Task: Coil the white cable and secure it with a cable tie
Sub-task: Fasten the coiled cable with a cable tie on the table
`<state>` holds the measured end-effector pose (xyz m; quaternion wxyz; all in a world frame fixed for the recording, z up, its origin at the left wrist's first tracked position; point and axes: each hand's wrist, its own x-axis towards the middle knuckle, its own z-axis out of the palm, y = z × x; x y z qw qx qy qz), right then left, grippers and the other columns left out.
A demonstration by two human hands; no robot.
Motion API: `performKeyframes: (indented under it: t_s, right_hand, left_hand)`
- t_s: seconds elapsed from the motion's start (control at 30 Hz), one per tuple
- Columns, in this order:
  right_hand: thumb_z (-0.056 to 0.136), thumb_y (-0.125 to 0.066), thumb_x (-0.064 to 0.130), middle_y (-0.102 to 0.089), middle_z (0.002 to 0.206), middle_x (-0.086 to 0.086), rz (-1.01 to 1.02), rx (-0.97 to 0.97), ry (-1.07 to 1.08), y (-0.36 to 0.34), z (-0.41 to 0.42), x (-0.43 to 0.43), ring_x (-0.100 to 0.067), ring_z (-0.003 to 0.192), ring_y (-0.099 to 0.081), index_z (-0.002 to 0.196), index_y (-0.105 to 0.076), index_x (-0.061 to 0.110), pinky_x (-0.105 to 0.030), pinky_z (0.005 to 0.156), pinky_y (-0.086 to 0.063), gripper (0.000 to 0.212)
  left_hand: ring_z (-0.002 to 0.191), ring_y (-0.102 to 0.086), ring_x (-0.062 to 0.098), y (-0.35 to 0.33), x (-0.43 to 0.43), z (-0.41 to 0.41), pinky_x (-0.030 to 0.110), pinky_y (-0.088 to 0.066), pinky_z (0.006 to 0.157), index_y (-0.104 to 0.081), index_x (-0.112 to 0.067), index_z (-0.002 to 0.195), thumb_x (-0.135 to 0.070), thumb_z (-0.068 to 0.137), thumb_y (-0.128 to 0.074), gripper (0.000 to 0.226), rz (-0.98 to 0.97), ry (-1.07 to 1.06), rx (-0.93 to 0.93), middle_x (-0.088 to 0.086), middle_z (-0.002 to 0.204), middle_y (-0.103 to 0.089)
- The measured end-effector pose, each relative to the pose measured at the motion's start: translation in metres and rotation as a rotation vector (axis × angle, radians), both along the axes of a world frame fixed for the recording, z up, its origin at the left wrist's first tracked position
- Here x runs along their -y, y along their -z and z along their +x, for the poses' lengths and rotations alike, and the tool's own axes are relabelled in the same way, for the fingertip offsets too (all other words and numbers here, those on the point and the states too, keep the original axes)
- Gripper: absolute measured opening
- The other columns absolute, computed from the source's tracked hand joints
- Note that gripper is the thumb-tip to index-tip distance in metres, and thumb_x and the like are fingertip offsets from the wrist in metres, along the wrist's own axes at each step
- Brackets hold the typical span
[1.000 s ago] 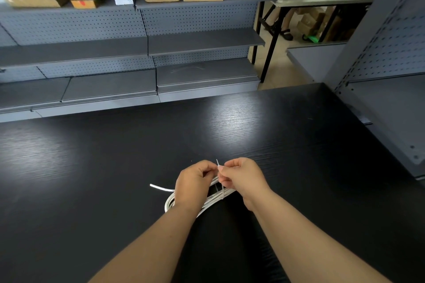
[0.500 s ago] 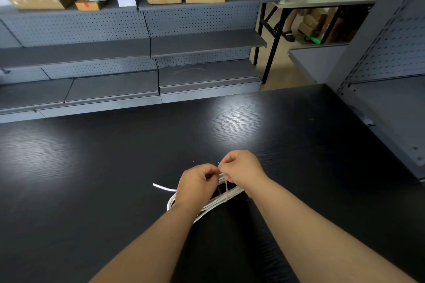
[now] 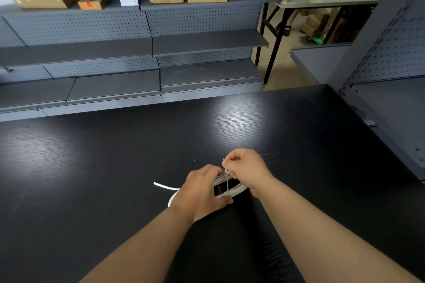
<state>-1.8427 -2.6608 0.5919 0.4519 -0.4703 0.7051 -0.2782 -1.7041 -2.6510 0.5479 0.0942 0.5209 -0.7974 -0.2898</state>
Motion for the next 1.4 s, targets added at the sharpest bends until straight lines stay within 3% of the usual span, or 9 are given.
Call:
performKeyframes:
  t_s: [0.27, 0.53, 0.63, 0.77, 0.9, 1.0, 1.1, 1.23, 1.4]
  right_hand:
    - [0.09, -0.056, 0.014, -0.054, 0.072, 0.008, -0.094, -0.046, -0.026, -0.001, 0.001, 0.004, -0.012, 0.073, -0.052, 0.067, -0.052, 0.024, -0.022, 0.062, -0.039, 0.025]
    - [0.092, -0.051, 0.013, -0.055, 0.076, 0.006, -0.169, -0.03, -0.021, -0.004, 0.0, 0.004, -0.013, 0.076, -0.052, 0.075, -0.054, 0.021, -0.022, 0.063, -0.041, 0.019]
    - [0.092, -0.049, 0.013, -0.054, 0.075, 0.008, -0.204, -0.004, -0.038, -0.009, 0.0, 0.004, -0.01, 0.074, -0.051, 0.072, -0.052, 0.025, -0.02, 0.063, -0.04, 0.023]
    - [0.092, -0.05, 0.014, -0.055, 0.075, 0.007, -0.211, 0.004, -0.088, -0.012, -0.002, 0.004, -0.008, 0.073, -0.05, 0.074, -0.052, 0.025, -0.02, 0.063, -0.04, 0.022]
    - [0.093, -0.05, 0.013, -0.061, 0.081, 0.002, -0.175, 0.089, -0.103, -0.011, -0.008, 0.004, -0.009, 0.072, -0.056, 0.077, -0.054, 0.022, -0.024, 0.067, -0.046, 0.019]
    - [0.094, -0.046, 0.007, -0.064, 0.085, -0.002, -0.145, 0.207, -0.092, -0.01, -0.011, 0.004, -0.009, 0.068, -0.059, 0.078, -0.053, 0.02, -0.021, 0.062, -0.047, 0.022]
    - [0.095, -0.045, 0.006, -0.065, 0.085, -0.003, -0.113, 0.26, -0.064, -0.008, -0.014, 0.002, -0.012, 0.07, -0.061, 0.079, -0.054, 0.019, -0.024, 0.068, -0.05, 0.022]
    - [0.094, -0.045, 0.005, -0.065, 0.083, -0.002, -0.107, 0.278, -0.061, -0.007, -0.015, 0.001, -0.012, 0.07, -0.062, 0.079, -0.054, 0.018, -0.022, 0.067, -0.05, 0.022]
    - [0.093, -0.044, 0.002, -0.062, 0.076, 0.0, -0.157, 0.22, -0.1, -0.008, -0.011, 0.0, -0.012, 0.069, -0.058, 0.077, -0.054, 0.018, -0.02, 0.066, -0.05, 0.025]
  left_hand:
    - [0.11, -0.05, 0.013, 0.007, 0.001, 0.002, 0.027, -0.044, 0.093, -0.053, -0.03, 0.119, -0.046, 0.078, -0.066, 0.046, -0.051, -0.033, -0.057, -0.015, 0.116, -0.056]
    - [0.087, -0.06, 0.012, 0.01, 0.003, 0.003, 0.021, -0.041, 0.083, -0.068, -0.022, 0.099, -0.038, 0.085, -0.062, 0.022, -0.212, 0.055, -0.096, -0.009, 0.096, -0.068]
    - [0.07, -0.062, 0.014, 0.008, 0.005, 0.003, 0.026, -0.043, 0.075, -0.067, -0.019, 0.083, -0.041, 0.087, -0.05, 0.028, -0.292, 0.113, -0.077, -0.006, 0.079, -0.067]
    - [0.072, -0.064, 0.016, 0.004, 0.005, 0.003, 0.026, -0.04, 0.066, -0.066, -0.021, 0.088, -0.05, 0.087, -0.037, 0.041, -0.419, 0.174, 0.04, -0.007, 0.092, -0.066]
    - [0.092, -0.059, 0.014, 0.0, -0.004, -0.001, 0.027, -0.039, 0.08, -0.056, -0.025, 0.108, -0.047, 0.092, -0.045, 0.029, -0.346, 0.045, 0.093, -0.01, 0.106, -0.061]
    - [0.098, -0.06, 0.009, 0.0, -0.016, -0.008, 0.028, -0.041, 0.093, -0.058, -0.031, 0.109, -0.045, 0.089, -0.053, 0.025, -0.261, -0.178, -0.015, -0.013, 0.105, -0.065]
    - [0.107, -0.058, 0.003, 0.006, -0.022, -0.014, 0.03, -0.024, 0.109, -0.065, -0.032, 0.103, -0.041, 0.089, -0.056, 0.02, -0.184, -0.325, -0.166, -0.017, 0.111, -0.066]
    - [0.096, -0.06, -0.007, 0.007, -0.022, -0.015, 0.026, -0.016, 0.111, -0.068, -0.034, 0.09, -0.036, 0.088, -0.059, 0.009, -0.122, -0.385, -0.273, -0.021, 0.105, -0.067]
    - [0.103, -0.055, -0.009, 0.007, -0.022, -0.014, 0.028, -0.018, 0.111, -0.069, -0.032, 0.085, -0.03, 0.086, -0.062, 0.007, -0.125, -0.361, -0.236, -0.02, 0.109, -0.066]
